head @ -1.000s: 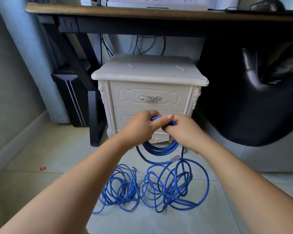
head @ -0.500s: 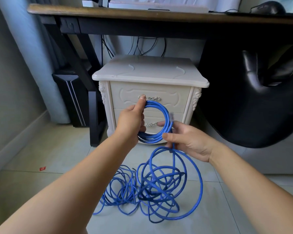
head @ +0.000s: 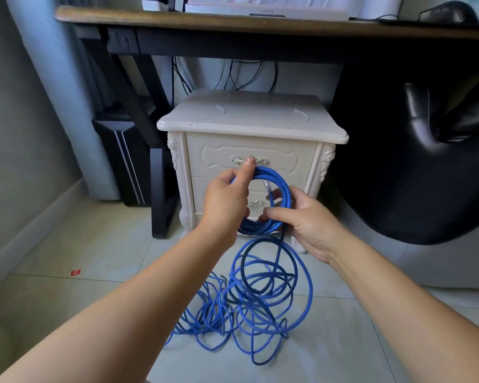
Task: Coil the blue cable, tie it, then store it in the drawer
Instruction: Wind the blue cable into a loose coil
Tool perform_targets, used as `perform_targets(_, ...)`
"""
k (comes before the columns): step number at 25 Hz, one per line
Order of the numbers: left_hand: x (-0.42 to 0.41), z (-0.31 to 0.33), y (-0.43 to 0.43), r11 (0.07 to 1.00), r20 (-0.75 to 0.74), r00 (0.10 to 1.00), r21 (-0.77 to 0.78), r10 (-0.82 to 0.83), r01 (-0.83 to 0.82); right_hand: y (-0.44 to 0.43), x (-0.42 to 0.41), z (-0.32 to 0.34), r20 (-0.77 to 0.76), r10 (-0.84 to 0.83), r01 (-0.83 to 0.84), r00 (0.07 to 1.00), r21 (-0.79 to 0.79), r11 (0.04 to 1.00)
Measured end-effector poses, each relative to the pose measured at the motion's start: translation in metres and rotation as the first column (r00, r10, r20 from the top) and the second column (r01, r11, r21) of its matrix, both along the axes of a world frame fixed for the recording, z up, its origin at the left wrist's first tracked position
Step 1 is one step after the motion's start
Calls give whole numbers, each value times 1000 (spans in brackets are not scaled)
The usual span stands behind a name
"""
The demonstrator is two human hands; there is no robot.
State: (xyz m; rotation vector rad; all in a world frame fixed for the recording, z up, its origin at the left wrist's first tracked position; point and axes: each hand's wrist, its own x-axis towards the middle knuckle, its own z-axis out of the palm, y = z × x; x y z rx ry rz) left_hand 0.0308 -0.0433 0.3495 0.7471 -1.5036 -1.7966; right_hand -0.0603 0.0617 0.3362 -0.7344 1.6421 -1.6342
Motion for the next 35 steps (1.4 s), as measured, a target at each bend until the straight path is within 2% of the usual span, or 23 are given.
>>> perform_targets(3,-1,1,9,999,-28,1000,-41,-3,1,-6,3,-2,-49,-108,109,993,23,994)
perform_targets(5,-2,2,9,1000,-47,999,0,5,-5,-5,4,0,-3,-150,150,989,-18,989)
perform_targets(8,-2,-1,6,995,-63,998,96,23,-17,-1,7,6,138,-99,118,986,-139,983)
perform_targets(10,-2,-3,6,989,-73,996,136,-44,54,2,6,6,129,-109,129,986,-156,979)
perform_targets(13,3,-1,6,970,19,973,83,-231,229,1,-1,5,-158,-233,228,960,-47,973)
perform_targets(16,12,3,-5,931,153,927,-77,-341,356,8,-6,14,-482,-147,235,864,127,964)
perform_targets(18,17,9,-9,868,209,888,-211,-409,449,10,-5,18,-622,-17,205,782,231,951)
perform_targets(20,15,12,-7,740,378,832,-398,-407,543,7,-2,19,-723,83,178,686,277,944)
perform_targets(22,10,10,0,551,579,785,-590,-220,590,2,-1,18,-808,180,168,561,325,931)
perform_targets(23,8,9,3,478,622,778,-659,-87,581,1,0,19,-830,224,168,511,351,921)
perform_targets(24,6,9,4,451,623,782,-700,7,554,0,2,21,-839,249,160,483,364,917)
perform_targets(25,6,8,3,451,605,794,-727,65,517,1,3,22,-836,252,142,487,360,922)
perform_targets(27,6,7,-1,472,545,829,-767,122,435,3,4,24,-766,202,91,610,322,942)
perform_targets(29,7,7,-4,534,497,860,-761,116,368,6,-2,26,-593,140,45,793,287,957)
perform_targets(31,9,6,-6,622,432,898,-727,85,291,11,-8,26,-355,169,-63,919,290,955)
perform_targets(33,9,5,-5,690,387,919,-685,75,233,15,-7,24,-178,203,-154,963,255,955)
perform_targets(35,8,5,-2,742,379,922,-639,76,201,12,-5,16,-196,141,-98,970,214,972)
